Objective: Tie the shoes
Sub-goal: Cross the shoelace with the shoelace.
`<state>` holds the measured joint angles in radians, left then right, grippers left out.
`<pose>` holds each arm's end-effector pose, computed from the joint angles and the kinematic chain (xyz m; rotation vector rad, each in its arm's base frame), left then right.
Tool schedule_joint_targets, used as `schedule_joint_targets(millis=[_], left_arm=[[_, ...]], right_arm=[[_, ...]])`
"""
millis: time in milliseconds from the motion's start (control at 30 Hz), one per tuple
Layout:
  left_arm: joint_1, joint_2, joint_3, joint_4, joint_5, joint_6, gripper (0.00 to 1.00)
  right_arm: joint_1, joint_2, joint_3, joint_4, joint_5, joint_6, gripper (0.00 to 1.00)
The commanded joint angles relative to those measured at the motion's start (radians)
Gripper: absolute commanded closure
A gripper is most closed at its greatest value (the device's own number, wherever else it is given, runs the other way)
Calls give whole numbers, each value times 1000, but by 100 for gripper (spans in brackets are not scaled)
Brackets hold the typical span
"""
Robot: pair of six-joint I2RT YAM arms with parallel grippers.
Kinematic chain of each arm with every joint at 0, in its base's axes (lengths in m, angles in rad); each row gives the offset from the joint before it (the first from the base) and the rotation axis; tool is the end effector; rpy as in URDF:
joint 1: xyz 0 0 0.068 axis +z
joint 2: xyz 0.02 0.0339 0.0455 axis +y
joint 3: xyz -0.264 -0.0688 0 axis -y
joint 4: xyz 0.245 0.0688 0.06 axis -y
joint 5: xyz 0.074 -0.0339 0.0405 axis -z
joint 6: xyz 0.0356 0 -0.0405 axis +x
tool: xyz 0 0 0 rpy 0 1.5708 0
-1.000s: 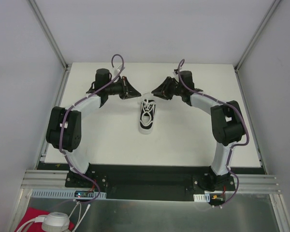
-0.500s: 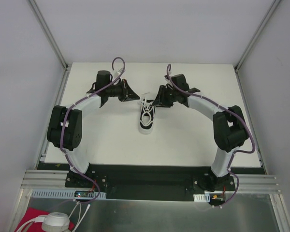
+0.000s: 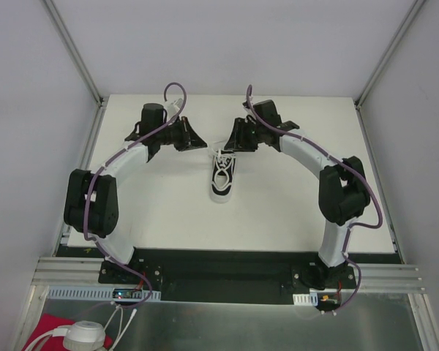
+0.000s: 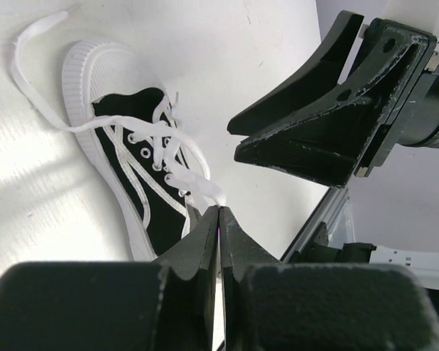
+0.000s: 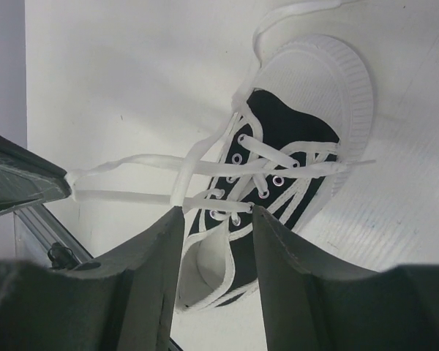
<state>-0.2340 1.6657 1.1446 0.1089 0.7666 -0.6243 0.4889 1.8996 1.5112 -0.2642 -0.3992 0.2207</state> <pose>0.3626 -0.1118 0.2665 0.1316 2.0938 -1.2960 0.3816 0.2187 0.2612 -0.5310 2.2299 0.8244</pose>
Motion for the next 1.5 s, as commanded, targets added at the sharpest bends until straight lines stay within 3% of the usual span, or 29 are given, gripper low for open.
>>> schedule_joint_targets(millis=[0,333,467,767,1467], left_arm=[[9,-34,70,-55,-30,70,100],[9,-43,70,-63,-30,83,100],[9,-37,73,-63,-27,78,100],[9,-32,89,-63,-13,67,100],[5,-52,86,-63,0,52,100]], right_arm=[[10,-22,14,3,-1,-4,54],[36,-14,119,-19,11,-3,53],[68,58,243,-137,32,-81,54],[109,131,354,-288,46,-256,55],[129,184,415,-265,80,-245,57]])
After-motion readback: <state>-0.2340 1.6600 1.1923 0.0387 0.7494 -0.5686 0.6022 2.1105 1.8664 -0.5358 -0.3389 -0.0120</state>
